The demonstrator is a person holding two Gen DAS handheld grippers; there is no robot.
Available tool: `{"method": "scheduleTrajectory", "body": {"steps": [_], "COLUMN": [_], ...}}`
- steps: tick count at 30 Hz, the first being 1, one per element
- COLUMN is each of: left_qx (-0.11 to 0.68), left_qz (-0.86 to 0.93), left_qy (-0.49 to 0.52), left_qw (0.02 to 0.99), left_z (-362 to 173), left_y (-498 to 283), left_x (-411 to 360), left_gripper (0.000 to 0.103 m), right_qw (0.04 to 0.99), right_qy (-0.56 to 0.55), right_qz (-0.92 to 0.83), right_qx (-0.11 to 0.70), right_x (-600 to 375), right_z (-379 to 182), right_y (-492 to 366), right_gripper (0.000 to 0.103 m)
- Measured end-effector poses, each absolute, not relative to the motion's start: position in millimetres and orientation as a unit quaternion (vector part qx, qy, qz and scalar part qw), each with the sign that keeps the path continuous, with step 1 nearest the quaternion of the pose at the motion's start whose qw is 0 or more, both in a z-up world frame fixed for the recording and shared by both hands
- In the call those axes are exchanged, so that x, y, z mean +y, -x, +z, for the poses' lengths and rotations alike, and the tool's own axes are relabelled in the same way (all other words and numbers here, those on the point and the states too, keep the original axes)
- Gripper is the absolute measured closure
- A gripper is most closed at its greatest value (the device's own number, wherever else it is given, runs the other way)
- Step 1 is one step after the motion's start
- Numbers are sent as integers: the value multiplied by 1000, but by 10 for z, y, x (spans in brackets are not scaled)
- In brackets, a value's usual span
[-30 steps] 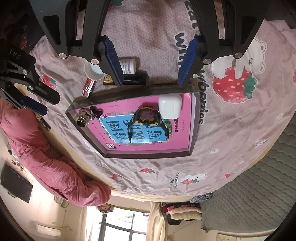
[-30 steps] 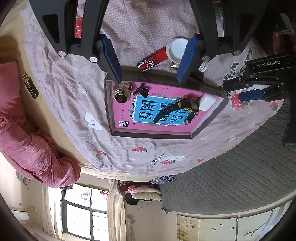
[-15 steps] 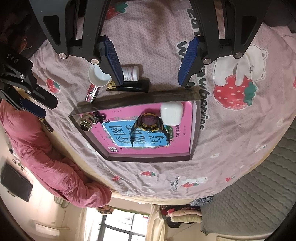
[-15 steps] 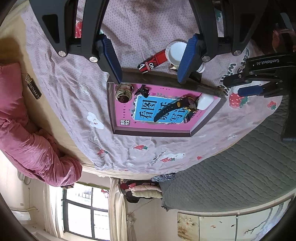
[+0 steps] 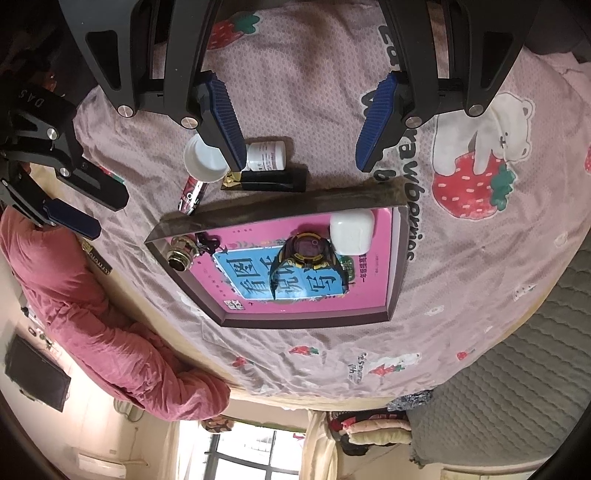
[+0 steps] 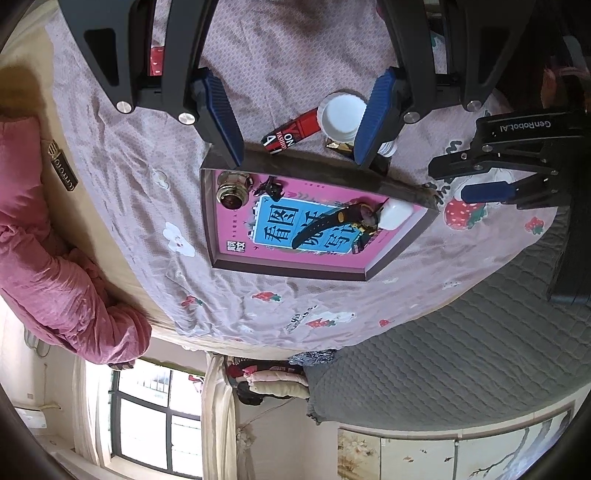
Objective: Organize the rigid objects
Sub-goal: 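Withdraw both grippers from the tray toward the remaining items, then approach the white bottle cap with the right gripper and the pill bottle with the left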
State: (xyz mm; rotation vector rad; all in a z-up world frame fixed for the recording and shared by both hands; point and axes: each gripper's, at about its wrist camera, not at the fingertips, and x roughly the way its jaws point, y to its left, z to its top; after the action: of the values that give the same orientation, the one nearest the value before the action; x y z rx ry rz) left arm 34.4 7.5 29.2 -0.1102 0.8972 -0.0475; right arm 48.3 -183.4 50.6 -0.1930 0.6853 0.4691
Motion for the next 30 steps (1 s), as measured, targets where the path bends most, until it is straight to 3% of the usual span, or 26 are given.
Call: {"method": "scheduleTrajectory", "body": {"steps": [30], "left_qx": [487], "left_qz": [-50], "left_qy": [35], "left_qw": [871], "left_z": [57], "left_y": [-379], "left_x": [-93], "left_gripper": [40], "right_qw": [876], "right_qy": [129], "right_qz": [241], "right_qx": [396], "right_x": [-1684], "right_z": [207], "right_y": [-418], "right_gripper": [42]}}
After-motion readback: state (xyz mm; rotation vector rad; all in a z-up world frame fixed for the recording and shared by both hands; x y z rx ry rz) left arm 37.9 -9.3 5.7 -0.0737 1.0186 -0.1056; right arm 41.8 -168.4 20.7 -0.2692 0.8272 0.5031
